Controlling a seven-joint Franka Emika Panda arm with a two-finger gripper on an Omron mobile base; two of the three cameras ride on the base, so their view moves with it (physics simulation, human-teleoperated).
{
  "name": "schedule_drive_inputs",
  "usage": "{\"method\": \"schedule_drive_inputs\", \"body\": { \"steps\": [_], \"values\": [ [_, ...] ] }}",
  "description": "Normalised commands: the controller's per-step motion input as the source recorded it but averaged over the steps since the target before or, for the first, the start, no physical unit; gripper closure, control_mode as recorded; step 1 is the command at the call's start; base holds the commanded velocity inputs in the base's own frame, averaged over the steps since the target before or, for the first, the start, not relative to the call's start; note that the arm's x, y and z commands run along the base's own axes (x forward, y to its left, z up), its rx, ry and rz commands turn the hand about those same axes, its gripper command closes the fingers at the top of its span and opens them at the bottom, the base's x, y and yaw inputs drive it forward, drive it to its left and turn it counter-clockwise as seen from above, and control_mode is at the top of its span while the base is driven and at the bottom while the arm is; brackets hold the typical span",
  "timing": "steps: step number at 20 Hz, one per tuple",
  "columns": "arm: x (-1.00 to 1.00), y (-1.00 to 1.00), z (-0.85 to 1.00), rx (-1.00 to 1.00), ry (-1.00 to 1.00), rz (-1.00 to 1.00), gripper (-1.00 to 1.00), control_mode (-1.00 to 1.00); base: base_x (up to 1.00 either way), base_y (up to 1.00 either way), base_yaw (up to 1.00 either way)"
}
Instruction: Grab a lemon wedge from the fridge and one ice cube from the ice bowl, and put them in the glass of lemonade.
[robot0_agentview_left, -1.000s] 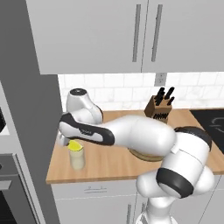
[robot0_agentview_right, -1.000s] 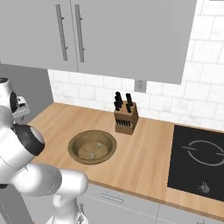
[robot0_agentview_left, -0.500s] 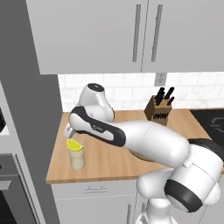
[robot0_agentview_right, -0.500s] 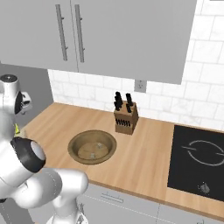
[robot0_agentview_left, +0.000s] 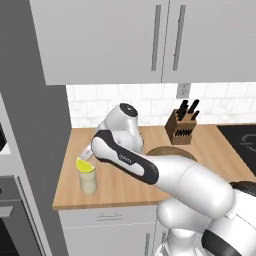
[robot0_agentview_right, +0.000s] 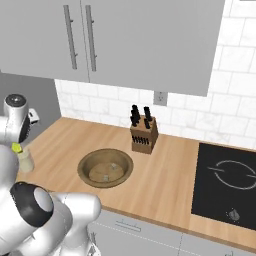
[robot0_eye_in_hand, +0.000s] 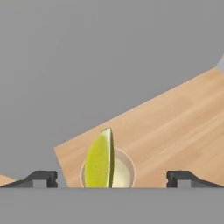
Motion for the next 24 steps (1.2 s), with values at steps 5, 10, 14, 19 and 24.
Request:
{"method": "schedule_drive_inputs", "body": {
  "steps": [5,10,14,19,24],
  "values": [
    [-0.13,-0.26,0.16,-0.01,-0.01,-0.03,-1.0,-1.0,0.0,0.0,0.0],
    [0.0,-0.63,0.57,-0.13,0.15,-0.11,-1.0,-1.0,0.0,0.0,0.0],
    [0.01,-0.63,0.44,-0.21,0.25,-0.14,-1.0,-1.0,0.0,0.0,0.0],
    [-0.08,-0.88,-0.14,-0.12,0.06,-0.16,-1.0,-1.0,0.0,0.0,0.0],
    [-0.39,-1.0,-0.92,0.01,-0.07,-0.15,-1.0,-1.0,0.0,0.0,0.0]
  ]
}}
